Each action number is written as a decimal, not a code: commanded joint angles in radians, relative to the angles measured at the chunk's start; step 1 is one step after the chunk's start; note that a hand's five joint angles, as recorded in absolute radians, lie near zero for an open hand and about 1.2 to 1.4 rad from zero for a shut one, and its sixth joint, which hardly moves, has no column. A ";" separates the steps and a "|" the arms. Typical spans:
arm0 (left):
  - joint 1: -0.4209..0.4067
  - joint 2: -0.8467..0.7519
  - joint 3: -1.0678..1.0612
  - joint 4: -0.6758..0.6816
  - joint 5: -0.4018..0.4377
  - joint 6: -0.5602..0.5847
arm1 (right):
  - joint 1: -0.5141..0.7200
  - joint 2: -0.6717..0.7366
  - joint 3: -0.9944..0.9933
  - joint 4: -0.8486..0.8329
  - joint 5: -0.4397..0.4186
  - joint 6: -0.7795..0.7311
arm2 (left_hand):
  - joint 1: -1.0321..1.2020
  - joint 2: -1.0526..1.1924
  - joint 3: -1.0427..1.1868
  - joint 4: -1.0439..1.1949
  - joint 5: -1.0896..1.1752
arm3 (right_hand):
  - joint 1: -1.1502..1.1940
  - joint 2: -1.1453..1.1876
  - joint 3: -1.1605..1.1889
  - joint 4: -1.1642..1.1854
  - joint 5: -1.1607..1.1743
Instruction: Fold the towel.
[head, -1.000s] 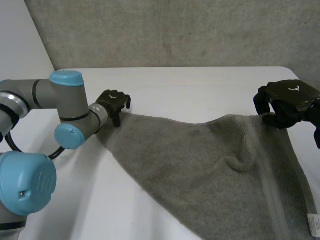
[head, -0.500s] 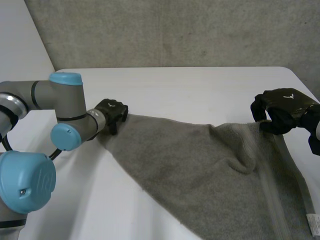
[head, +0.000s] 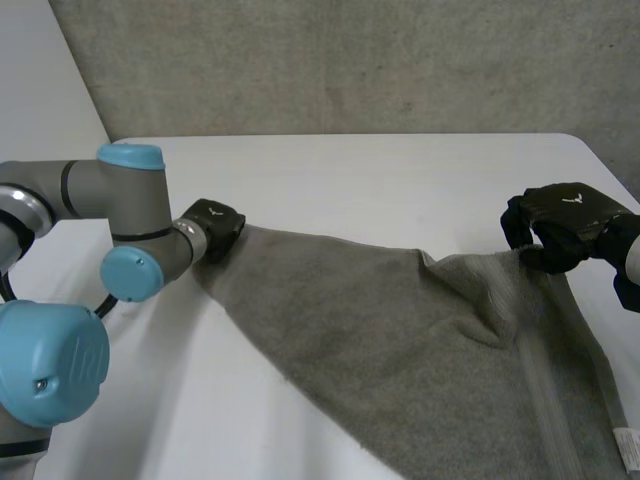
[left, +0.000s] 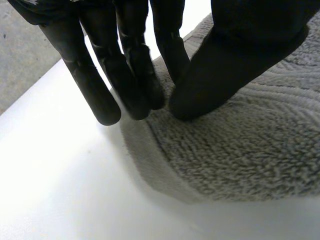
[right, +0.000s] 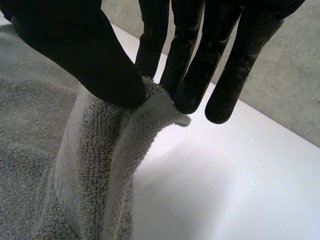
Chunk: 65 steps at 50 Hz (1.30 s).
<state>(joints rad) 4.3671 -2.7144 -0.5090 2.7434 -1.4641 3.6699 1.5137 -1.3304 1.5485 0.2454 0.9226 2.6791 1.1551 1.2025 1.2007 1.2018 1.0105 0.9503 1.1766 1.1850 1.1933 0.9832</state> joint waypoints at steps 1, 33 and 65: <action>0.009 0.036 0.004 0.008 -0.002 0.029 | -0.001 0.007 -0.004 -0.002 0.001 -0.002 | -0.582 -0.630 -0.628 -0.629 -0.612 | 0.446 0.220 0.211 0.203 0.239; 0.028 -0.007 0.032 -0.019 -0.004 0.038 | -0.001 0.043 -0.001 -0.002 0.001 -0.012 | 0.013 -0.035 -0.033 -0.034 -0.017 | 0.446 0.220 0.211 0.203 0.239; 0.026 0.060 0.141 0.154 -0.059 0.044 | 0.086 0.155 -0.233 -0.092 0.077 -0.022 | 0.241 0.194 0.196 0.194 0.211 | 0.446 0.220 0.211 0.203 0.239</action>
<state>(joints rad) 4.3935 -2.6830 -0.4591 2.7594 -1.5129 3.7201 1.5436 -1.2409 1.4668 0.2303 0.9335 2.6635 1.1495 1.2076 1.2044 1.2098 1.0125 0.9501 1.1828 1.1850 1.1933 0.9841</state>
